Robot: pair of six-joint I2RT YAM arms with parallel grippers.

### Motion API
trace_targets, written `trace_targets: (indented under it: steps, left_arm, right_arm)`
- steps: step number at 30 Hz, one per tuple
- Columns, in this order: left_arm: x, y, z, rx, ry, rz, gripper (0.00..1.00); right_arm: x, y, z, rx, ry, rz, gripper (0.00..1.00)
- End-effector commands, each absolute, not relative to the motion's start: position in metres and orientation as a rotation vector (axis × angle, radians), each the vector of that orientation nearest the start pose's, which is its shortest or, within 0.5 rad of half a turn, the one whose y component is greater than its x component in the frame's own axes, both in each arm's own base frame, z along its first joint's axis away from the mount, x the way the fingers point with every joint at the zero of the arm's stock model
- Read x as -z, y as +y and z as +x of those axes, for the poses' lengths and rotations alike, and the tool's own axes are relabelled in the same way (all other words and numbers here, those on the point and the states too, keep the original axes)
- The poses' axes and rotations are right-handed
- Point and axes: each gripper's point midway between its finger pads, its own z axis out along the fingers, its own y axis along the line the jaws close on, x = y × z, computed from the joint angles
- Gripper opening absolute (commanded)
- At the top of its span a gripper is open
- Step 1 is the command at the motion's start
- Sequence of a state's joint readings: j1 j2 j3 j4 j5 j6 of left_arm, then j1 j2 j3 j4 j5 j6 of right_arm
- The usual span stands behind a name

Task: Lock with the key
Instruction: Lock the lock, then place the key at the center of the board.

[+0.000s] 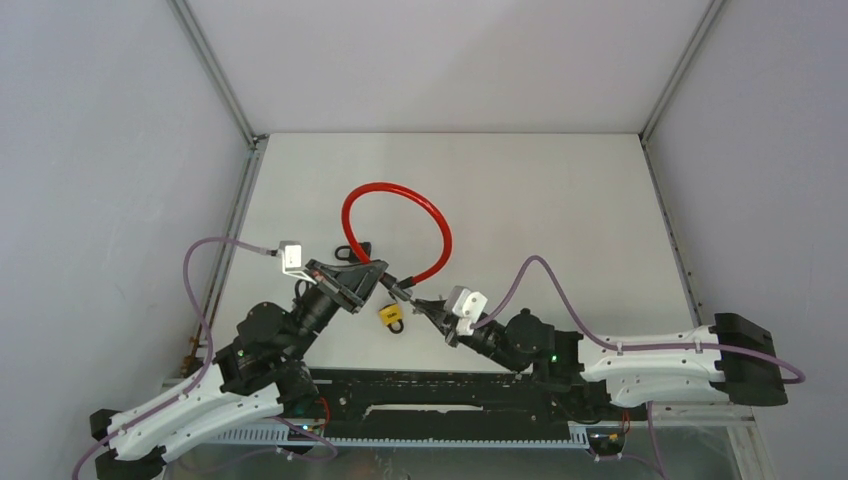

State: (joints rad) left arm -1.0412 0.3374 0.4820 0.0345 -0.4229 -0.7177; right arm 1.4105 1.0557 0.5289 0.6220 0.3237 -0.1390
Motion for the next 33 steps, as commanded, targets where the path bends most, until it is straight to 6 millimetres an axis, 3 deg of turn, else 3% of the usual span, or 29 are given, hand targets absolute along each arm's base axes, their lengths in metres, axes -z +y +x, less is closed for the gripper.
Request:
trace_targets:
  steps: [1,8,13,25,29,33]
  left_arm:
    - [-0.381,-0.16,0.171,1.209,1.288,-0.299,0.0]
    - [-0.381,-0.16,0.171,1.206,1.294,-0.305,0.0]
    - [-0.383,-0.159,0.17,1.211,1.286,-0.306,0.0]
    - [-0.39,-0.152,0.163,1.233,1.232,-0.282,0.0]
    - [-0.393,-0.15,0.162,1.241,1.213,-0.289,0.0]
    - [-0.387,-0.151,0.165,1.222,1.235,-0.296,0.0]
  right_arm:
    - [-0.255,0.352,0.133,-0.517,1.24,-0.899,0.0]
    - [-0.252,0.352,0.135,-0.374,1.218,-0.917,0.0]
    - [-0.243,0.356,0.126,-0.427,1.238,-0.955,0.0]
    - [-0.182,0.35,0.089,-0.674,1.339,-1.166,0.0]
    - [-0.161,0.341,0.095,-0.66,1.415,-1.156,0.0]
    - [-0.138,0.325,0.114,-0.671,1.61,-1.026,0.0]
